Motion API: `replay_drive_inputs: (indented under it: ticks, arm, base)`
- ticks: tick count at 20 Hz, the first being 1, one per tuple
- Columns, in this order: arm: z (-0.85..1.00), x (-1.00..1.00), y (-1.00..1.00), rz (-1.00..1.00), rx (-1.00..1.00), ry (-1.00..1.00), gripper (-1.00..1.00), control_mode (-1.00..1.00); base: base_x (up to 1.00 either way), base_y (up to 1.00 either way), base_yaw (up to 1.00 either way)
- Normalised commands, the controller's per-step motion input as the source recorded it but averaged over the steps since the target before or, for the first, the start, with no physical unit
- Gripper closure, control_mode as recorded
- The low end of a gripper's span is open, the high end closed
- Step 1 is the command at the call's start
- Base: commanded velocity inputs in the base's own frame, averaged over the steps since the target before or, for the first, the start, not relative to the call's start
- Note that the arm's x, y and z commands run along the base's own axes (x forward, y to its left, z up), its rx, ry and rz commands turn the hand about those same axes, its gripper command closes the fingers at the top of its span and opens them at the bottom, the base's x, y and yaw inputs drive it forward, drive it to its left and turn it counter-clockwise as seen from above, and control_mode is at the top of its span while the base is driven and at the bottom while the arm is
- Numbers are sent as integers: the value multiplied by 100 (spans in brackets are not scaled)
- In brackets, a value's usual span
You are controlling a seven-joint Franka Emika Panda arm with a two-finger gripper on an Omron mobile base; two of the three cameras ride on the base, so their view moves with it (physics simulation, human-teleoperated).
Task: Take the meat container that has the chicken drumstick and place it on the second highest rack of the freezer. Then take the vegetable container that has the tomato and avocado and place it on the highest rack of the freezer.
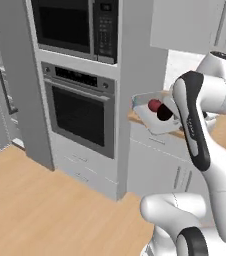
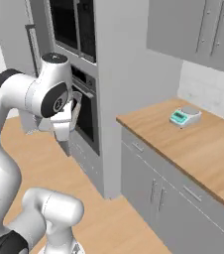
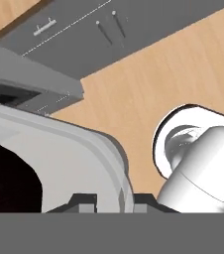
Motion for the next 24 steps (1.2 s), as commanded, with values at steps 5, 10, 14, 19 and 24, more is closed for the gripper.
replay_drive_inputs:
  ticks: [5,10,14,19,24]
  arm:
    - [0,0,0,0,0,0,100,100]
    - [0,0,0,0,0,0,100,100]
    - [0,0,0,0,0,0,100,100]
    - [0,0,0,0,0,0,100,100]
    - [0,0,0,0,0,0,100,100]
  base:
    - [76,23,70]
    - [100,6,37]
    - [100,0,15]
    - [100,3,3]
    - [100,20,-15]
